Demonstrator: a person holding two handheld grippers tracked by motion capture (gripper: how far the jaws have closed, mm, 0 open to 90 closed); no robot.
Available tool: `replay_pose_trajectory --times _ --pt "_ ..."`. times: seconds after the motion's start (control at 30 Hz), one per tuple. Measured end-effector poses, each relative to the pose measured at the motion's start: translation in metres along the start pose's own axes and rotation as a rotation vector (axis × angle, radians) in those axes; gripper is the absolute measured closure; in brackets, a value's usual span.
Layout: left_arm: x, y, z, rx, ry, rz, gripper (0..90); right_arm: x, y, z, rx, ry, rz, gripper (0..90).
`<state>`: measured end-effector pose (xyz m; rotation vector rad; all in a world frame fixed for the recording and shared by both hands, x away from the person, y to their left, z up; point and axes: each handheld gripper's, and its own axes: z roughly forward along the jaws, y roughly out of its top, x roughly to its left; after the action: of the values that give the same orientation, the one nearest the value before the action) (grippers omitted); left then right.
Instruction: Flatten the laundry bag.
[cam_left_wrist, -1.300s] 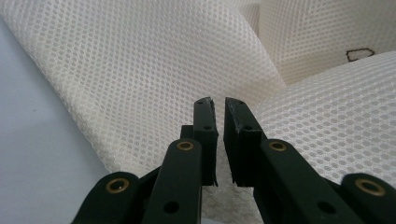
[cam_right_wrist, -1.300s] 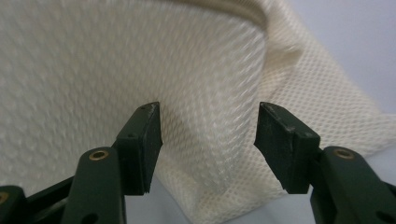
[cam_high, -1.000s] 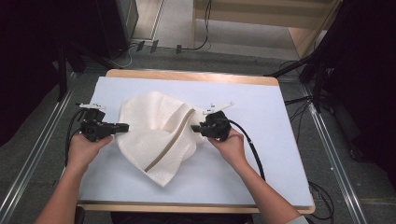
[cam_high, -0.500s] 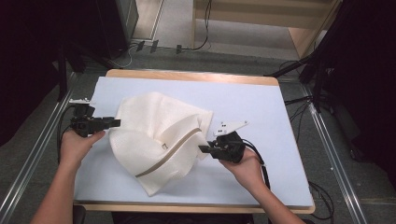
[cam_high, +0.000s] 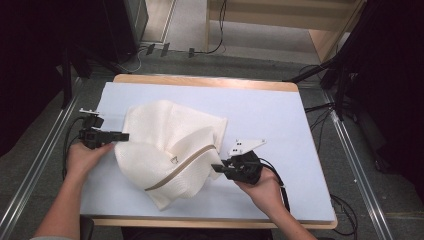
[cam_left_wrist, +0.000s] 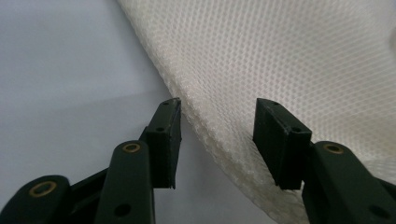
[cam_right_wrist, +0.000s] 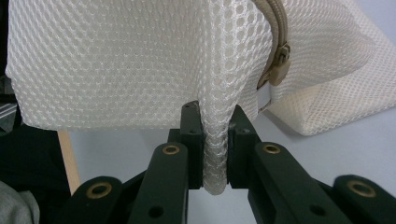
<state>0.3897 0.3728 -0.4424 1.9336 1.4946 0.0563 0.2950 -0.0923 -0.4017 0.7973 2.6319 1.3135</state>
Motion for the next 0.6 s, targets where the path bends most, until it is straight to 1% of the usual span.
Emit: replay_pose_trajectory --times 0.03,0.07,0.1,0.13,0.17,0.2,0.23,0.27,0.3,0.33,0.37,0.4,0.43,0.47,0.5,0.53,0.57,0.6 --pt "-0.002 -0.001 0.003 0.01 0.019 0.009 60.9 0.0 -0.001 0.001 0.002 -0.002 0.0 82.0" --pt "-0.004 -0.001 0.004 0.006 0.025 0.02 67.4 0.0 -0.001 0.002 0.005 0.0 0.003 82.0" --pt "-0.005 0.0 0.006 0.016 0.021 0.02 67.4 0.0 -0.001 0.002 0.005 0.0 0.003 82.0" --pt "-0.007 0.0 0.008 0.013 0.01 0.013 77.6 -0.001 -0.002 0.002 0.003 -0.004 -0.001 82.1" --pt "-0.008 0.0 0.01 0.021 0.006 0.016 77.6 -0.001 -0.002 0.002 0.003 -0.004 -0.001 82.1" --pt "-0.009 0.001 0.012 0.034 0.001 0.02 82.6 -0.002 -0.001 0.001 0.003 -0.004 0.009 82.0" --pt "-0.011 0.003 0.013 0.037 -0.001 0.023 87.6 -0.004 0.0 -0.002 -0.002 -0.009 0.002 82.1" --pt "-0.012 0.004 0.015 0.043 -0.001 0.021 88.5 -0.004 0.0 -0.002 -0.002 -0.009 0.002 82.1" --pt "-0.013 0.006 0.015 0.034 -0.011 0.012 89.0 -0.006 0.002 -0.007 -0.009 -0.019 0.005 82.2" --pt "-0.015 0.01 0.017 0.021 -0.005 0.006 89.3 -0.007 0.003 -0.01 -0.014 -0.026 0.006 82.2" --pt "-0.015 0.01 0.017 0.021 -0.005 0.006 89.4 -0.007 0.003 -0.01 -0.014 -0.026 0.006 82.2" --pt "-0.017 0.013 0.017 0.011 0.007 0.019 89.4 -0.01 0.005 -0.016 -0.027 -0.036 0.012 82.3" --pt "-0.019 0.016 0.017 -0.005 0.014 0.019 89.4 -0.012 0.006 -0.019 -0.036 -0.045 0.01 82.3" --pt "-0.018 0.019 0.016 -0.019 0.018 0.011 89.4 -0.012 0.006 -0.019 -0.036 -0.045 0.01 82.3" --pt "-0.017 0.021 0.015 -0.049 0.028 0.006 89.4 -0.013 0.008 -0.023 -0.039 -0.053 0.01 82.3" --pt "-0.015 0.024 0.013 -0.071 0.025 -0.019 89.5 -0.014 0.009 -0.029 -0.044 -0.068 0.011 82.3" --pt "-0.012 0.027 0.01 -0.086 0.033 -0.028 89.6 -0.014 0.01 -0.031 -0.048 -0.081 0.002 82.3" --pt "-0.009 0.028 0.008 -0.113 0.041 -0.04 89.6 -0.014 0.01 -0.031 -0.048 -0.081 0.002 82.3"
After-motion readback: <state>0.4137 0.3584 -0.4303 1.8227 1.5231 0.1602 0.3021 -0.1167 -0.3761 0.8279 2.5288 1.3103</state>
